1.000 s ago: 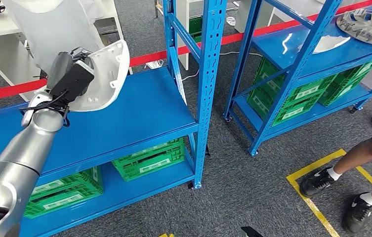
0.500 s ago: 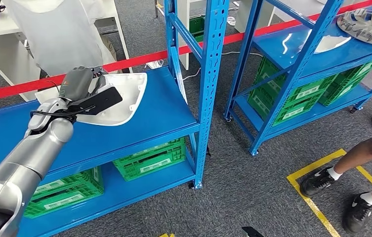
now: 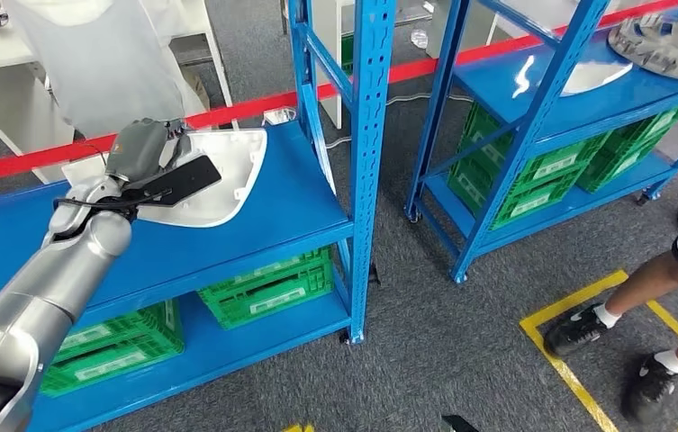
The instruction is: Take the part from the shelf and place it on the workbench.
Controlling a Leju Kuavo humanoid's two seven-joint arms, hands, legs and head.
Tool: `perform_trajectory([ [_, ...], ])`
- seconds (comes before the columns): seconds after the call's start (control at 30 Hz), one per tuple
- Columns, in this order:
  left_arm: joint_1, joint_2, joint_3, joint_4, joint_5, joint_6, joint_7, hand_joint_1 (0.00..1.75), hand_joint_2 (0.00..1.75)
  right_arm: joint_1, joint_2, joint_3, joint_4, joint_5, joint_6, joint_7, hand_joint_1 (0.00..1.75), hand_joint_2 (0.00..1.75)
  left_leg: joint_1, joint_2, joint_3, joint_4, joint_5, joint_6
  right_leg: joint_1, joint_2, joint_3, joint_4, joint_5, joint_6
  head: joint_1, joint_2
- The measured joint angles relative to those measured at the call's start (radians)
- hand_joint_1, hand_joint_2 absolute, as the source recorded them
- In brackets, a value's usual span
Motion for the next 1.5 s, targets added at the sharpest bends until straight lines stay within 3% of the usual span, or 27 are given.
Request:
perform_trajectory([
  [0.07,0.0,0.003,0.0,0.001,0.0,0.002,-0.001,1.75,1.75,0.0,0.002,0.0,0.0,0.0,0.0,0.0,0.0,0.0,0.003,0.001,-0.009,0.006,-0.004,-0.015,-0.002,-0.003,-0.009,-0.004,0.01,-0.017,0.0,0.0],
  [0.1,0.0,0.005,0.0,0.002,0.001,0.003,-0.001,1.75,1.75,0.0,0.003,-0.001,0.0,0.0,0.0,-0.001,0.0,0.0,0.005,0.005,-0.019,0.026,-0.026,-0.022,-0.002,-0.005,-0.014,-0.006,0.017,-0.026,-0.001,0.0],
  [0.2,0.001,0.007,0.0,0.003,0.003,0.009,-0.001,1.75,1.75,0.0,0.003,-0.003,0.0,0.0,0.0,-0.001,0.0,0.0,0.012,0.017,-0.076,0.193,-0.145,-0.039,-0.002,-0.011,-0.038,-0.007,0.038,-0.039,-0.005,0.0],
  [0.27,0.005,0.009,-0.001,0.005,0.005,0.013,0.0,1.75,1.75,0.0,0.003,-0.007,0.0,0.002,0.001,-0.001,0.0,0.0,0.014,0.019,-0.089,0.278,-0.177,-0.044,-0.001,-0.012,-0.057,-0.006,0.053,-0.039,-0.005,0.0],
  [0.3,0.007,0.01,-0.001,0.006,0.005,0.015,0.0,1.75,1.75,0.0,0.003,-0.008,0.0,0.004,0.001,-0.001,0.0,0.0,0.015,0.019,-0.07,0.269,-0.166,-0.043,-0.001,-0.013,-0.067,-0.006,0.06,-0.038,-0.005,0.0],
  [0.33,0.008,0.012,-0.001,0.006,0.003,0.018,0.0,1.75,1.75,0.0,0.003,-0.01,0.0,0.006,0.001,-0.001,0.0,0.0,0.015,0.019,-0.033,0.224,-0.143,-0.041,0.0,-0.013,-0.076,-0.005,0.067,-0.036,-0.005,0.0],
  [0.4,0.006,0.015,-0.001,0.004,-0.001,0.021,0.001,1.75,1.75,0.0,0.003,-0.013,0.0,0.009,0.001,-0.001,0.0,0.0,0.012,0.019,0.066,0.08,-0.11,-0.031,0.002,-0.013,-0.088,-0.004,0.08,-0.03,-0.005,0.0],
  [0.47,0.005,0.018,0.0,0.0,-0.006,0.025,0.0,1.75,1.75,0.0,0.003,-0.016,0.0,0.011,0.002,-0.001,0.0,0.0,0.007,0.02,0.118,-0.005,-0.103,-0.021,0.002,-0.014,-0.094,-0.007,0.094,-0.019,-0.005,0.0],
  [0.57,0.005,0.022,0.0,-0.002,-0.011,0.028,-0.001,1.75,1.75,0.001,0.003,-0.017,0.0,0.015,0.002,-0.001,0.0,0.0,0.005,0.023,0.112,-0.022,-0.084,-0.003,0.0,-0.013,-0.101,-0.012,0.107,-0.002,-0.006,0.0],
  [0.63,0.004,0.024,0.0,-0.002,-0.012,0.028,-0.001,1.75,1.75,0.002,0.004,-0.017,0.0,0.016,0.002,0.001,0.0,0.0,0.01,0.026,0.097,-0.031,-0.062,0.013,0.0,-0.012,-0.123,0.034,0.055,0.007,-0.005,0.0],
  [0.7,0.004,0.025,0.0,-0.002,-0.012,0.028,-0.001,1.75,1.75,0.001,0.004,-0.017,0.0,0.017,0.002,0.003,0.0,0.0,0.011,0.026,0.071,-0.03,-0.041,0.022,-0.002,-0.012,-0.165,0.155,-0.037,0.013,-0.003,0.0],
  [0.73,0.005,0.025,0.0,-0.002,-0.012,0.028,-0.001,1.75,1.75,0.0,0.004,-0.017,0.0,0.017,0.002,0.003,0.0,0.0,0.011,0.026,0.056,-0.029,-0.031,0.022,-0.002,-0.012,-0.182,0.218,-0.068,0.016,-0.003,0.0],
  [0.77,0.006,0.025,0.0,-0.002,-0.013,0.027,-0.001,1.75,1.75,-0.001,0.004,-0.017,0.0,0.017,0.002,0.002,0.0,0.0,0.011,0.026,0.041,-0.026,-0.022,0.021,-0.002,-0.012,-0.187,0.259,-0.077,0.018,-0.003,0.0],
  [0.8,0.008,0.026,0.0,-0.002,-0.014,0.027,-0.001,1.75,1.75,-0.001,0.004,-0.017,0.0,0.017,0.002,0.002,0.0,0.0,0.012,0.026,0.026,-0.023,-0.012,0.019,-0.002,-0.012,-0.176,0.268,-0.065,0.02,-0.003,0.0],
  [0.87,0.008,0.028,0.0,-0.002,-0.016,0.023,0.0,1.75,1.75,-0.001,0.004,-0.017,0.0,0.018,0.002,0.002,0.0,0.0,0.015,0.026,-0.003,-0.014,0.005,0.012,-0.004,-0.012,-0.1,0.184,-0.017,0.022,-0.003,0.0],
  [0.93,0.006,0.031,0.0,-0.003,-0.02,0.019,-0.001,1.75,1.75,-0.003,0.004,-0.017,0.0,0.018,0.002,0.001,0.0,0.0,0.013,0.025,-0.027,-0.001,0.018,0.001,-0.002,-0.011,-0.009,0.057,-0.013,0.016,-0.002,0.0],
  [0.97,0.005,0.032,0.0,-0.003,-0.022,0.017,-0.001,1.75,1.75,-0.003,0.004,-0.017,0.0,0.018,0.002,0.0,0.0,0.0,0.012,0.025,-0.033,0.004,0.023,-0.006,-0.001,-0.009,0.015,0.019,-0.023,0.01,-0.001,0.0],
  [1.0,0.004,0.034,0.0,-0.003,-0.023,0.015,-0.002,1.75,1.75,-0.003,0.004,-0.017,0.0,0.017,0.002,-0.002,0.0,0.0,0.011,0.025,-0.036,0.005,0.03,-0.012,0.001,-0.007,0.021,0.003,-0.031,0.001,-0.001,0.0],
  [1.07,0.002,0.038,0.0,-0.003,-0.025,0.011,-0.002,1.75,1.75,-0.002,0.005,-0.017,0.0,0.017,0.002,-0.004,0.0,0.0,0.013,0.024,-0.039,0.004,0.039,-0.025,0.001,-0.009,0.01,0.001,-0.018,-0.017,-0.001,0.0],
  [1.13,0.001,0.043,0.0,-0.002,-0.025,0.009,-0.002,1.75,1.75,-0.002,0.007,-0.018,0.0,0.016,0.002,-0.005,0.0,0.0,0.017,0.024,-0.059,0.041,-0.007,-0.036,-0.001,-0.013,-0.006,-0.002,0.003,-0.034,-0.002,0.0],
  [1.2,0.0,0.047,0.0,-0.002,-0.025,0.008,0.0,1.75,1.75,-0.003,0.008,-0.018,0.0,0.016,0.002,-0.005,0.0,0.0,0.019,0.024,-0.094,0.15,-0.104,-0.044,-0.001,-0.015,-0.03,-0.002,0.025,-0.041,-0.004,0.0],
  [1.23,0.0,0.05,0.0,-0.002,-0.026,0.008,0.001,1.75,1.75,-0.003,0.008,-0.018,0.0,0.016,0.002,-0.005,0.0,0.0,0.02,0.024,-0.108,0.215,-0.141,-0.046,0.0,-0.015,-0.044,-0.001,0.036,-0.042,-0.004,0.0],
  [1.27,0.001,0.051,0.0,-0.001,-0.027,0.008,0.002,1.75,1.75,-0.003,0.008,-0.018,0.0,0.017,0.002,-0.004,0.0,0.0,0.02,0.024,-0.114,0.266,-0.157,-0.047,0.001,-0.015,-0.058,-0.001,0.047,-0.042,-0.004,0.0],
  [1.33,0.001,0.055,0.0,-0.001,-0.03,0.008,0.003,1.75,1.75,-0.002,0.008,-0.018,0.0,0.017,0.002,-0.004,0.0,0.0,0.019,0.024,-0.079,0.276,-0.13,-0.043,0.004,-0.016,-0.088,0.0,0.07,-0.04,-0.004,0.0],
  [1.4,0.0,0.058,0.0,-0.003,-0.031,0.009,0.002,1.75,1.75,-0.002,0.009,-0.018,0.0,0.019,0.001,-0.004,0.0,0.0,0.016,0.023,0.023,0.159,-0.099,-0.029,0.006,-0.016,-0.11,0.0,0.091,-0.037,-0.004,0.0],
  [1.47,-0.005,0.059,0.001,-0.008,-0.032,0.01,0.0,1.75,1.75,-0.002,0.011,-0.018,0.0,0.02,0.001,-0.004,0.0,0.0,0.009,0.023,0.115,0.03,-0.113,-0.016,0.007,-0.016,-0.121,-0.001,0.109,-0.028,-0.002,0.0],
  [1.5,-0.007,0.06,0.001,-0.01,-0.032,0.01,-0.001,1.75,1.75,-0.002,0.011,-0.018,0.0,0.021,0.0,-0.005,0.0,0.0,0.004,0.023,0.133,-0.003,-0.123,-0.011,0.005,-0.016,-0.123,-0.004,0.118,-0.021,-0.002,0.0],
])
